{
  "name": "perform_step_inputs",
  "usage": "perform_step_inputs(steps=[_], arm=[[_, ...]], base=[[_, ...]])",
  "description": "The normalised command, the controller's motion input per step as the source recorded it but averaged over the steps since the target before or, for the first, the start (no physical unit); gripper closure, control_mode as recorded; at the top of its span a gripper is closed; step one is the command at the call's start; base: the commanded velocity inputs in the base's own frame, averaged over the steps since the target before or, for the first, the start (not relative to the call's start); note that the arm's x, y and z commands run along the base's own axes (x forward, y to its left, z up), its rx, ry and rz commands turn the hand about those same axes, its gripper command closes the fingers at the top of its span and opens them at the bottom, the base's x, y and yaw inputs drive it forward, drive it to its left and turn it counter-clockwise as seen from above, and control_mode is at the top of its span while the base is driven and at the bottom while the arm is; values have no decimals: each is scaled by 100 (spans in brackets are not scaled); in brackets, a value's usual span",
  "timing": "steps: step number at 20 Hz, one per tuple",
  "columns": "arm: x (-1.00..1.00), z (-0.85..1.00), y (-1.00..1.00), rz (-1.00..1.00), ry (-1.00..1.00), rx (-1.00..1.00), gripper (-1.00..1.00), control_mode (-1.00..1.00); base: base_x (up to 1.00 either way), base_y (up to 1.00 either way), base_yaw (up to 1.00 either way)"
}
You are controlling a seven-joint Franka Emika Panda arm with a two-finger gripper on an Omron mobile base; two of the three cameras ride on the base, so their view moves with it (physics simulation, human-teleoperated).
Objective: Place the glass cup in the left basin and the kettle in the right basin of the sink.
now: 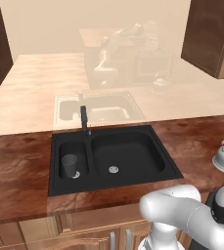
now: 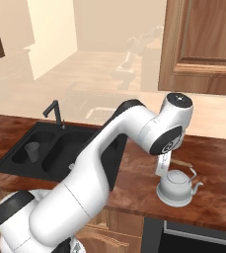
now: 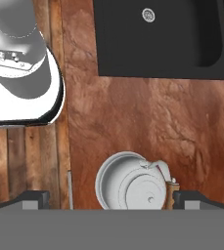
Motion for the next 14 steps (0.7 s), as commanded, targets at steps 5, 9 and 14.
perform_step_inputs(steps=[5, 9, 14], arm=[[0, -5, -8, 0, 0, 0, -100, -100], [0, -12, -10, 0, 0, 0, -100, -100], [1, -22, -1, 0, 0, 0, -100, -100]], base=[[0, 0, 0], [0, 0, 0], [0, 0, 0]])
